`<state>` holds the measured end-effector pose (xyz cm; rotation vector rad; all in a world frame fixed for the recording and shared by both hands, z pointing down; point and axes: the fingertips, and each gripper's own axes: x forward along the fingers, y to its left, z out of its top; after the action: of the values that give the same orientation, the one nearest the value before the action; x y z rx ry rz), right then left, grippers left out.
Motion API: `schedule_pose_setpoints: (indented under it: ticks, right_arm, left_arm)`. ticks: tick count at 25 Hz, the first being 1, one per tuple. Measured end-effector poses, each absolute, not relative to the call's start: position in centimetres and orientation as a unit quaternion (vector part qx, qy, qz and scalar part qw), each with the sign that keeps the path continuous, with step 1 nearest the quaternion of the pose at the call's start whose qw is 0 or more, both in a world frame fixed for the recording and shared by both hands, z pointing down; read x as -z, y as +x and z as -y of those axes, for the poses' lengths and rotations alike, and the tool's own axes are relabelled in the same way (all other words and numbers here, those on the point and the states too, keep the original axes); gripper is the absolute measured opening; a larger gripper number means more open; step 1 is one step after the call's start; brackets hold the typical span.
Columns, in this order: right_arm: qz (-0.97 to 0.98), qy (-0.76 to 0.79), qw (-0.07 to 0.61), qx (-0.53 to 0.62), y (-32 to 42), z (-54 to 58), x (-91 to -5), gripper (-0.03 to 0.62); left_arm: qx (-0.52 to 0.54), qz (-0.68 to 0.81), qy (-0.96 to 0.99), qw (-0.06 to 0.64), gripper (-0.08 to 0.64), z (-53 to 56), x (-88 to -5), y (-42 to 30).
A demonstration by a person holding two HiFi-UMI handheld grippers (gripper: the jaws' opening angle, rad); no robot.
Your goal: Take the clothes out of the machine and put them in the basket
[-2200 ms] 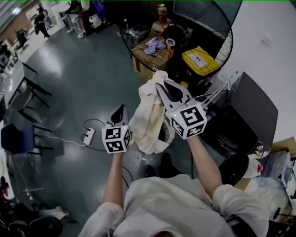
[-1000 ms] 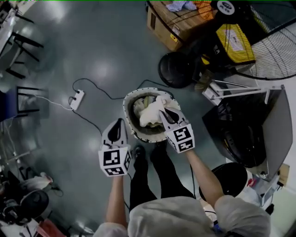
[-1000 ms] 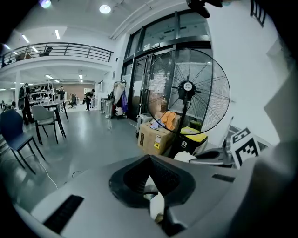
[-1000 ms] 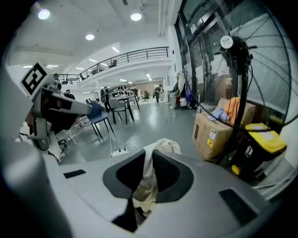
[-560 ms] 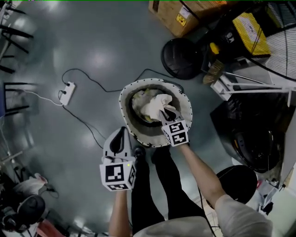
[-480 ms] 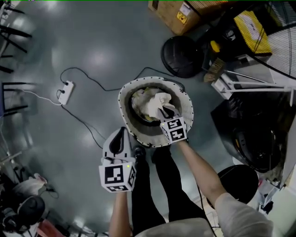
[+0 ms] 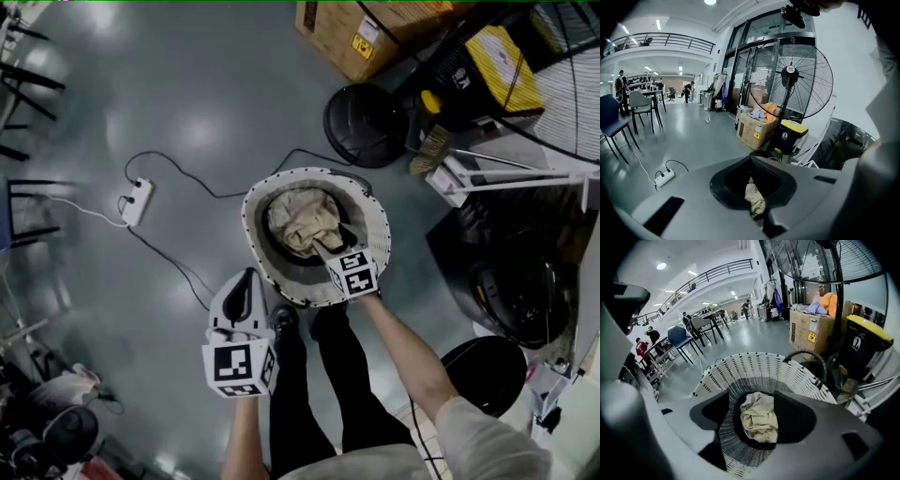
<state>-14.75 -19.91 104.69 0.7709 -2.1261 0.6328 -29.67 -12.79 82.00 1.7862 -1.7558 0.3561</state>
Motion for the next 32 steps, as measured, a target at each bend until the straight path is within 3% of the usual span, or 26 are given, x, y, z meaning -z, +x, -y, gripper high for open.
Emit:
schedule_pose_setpoints:
  ticks: [10, 13, 32]
  right_arm:
    - [0.862, 0.345, 0.311, -0.2, -14.3, 19.6, -89.0, 0.092]
    - [0.863, 0.357, 0.301, -0.192, -13.1, 19.3, -84.7, 0.052]
    - [0.859, 0.469, 0.181, -0.097, -3.6, 19.6, -55.6, 0.022]
  left_arm:
    - [-0.122, 0.661, 0.68, 0.293, 0.018, 12.7, -76.5, -29.9]
    - [-0.118, 0.655, 0.689, 0.287, 0.018, 13.1, -73.7, -29.0]
    - [-0.143, 0.621, 0.743, 0.204, 0.018, 13.8, -56.2, -25.4]
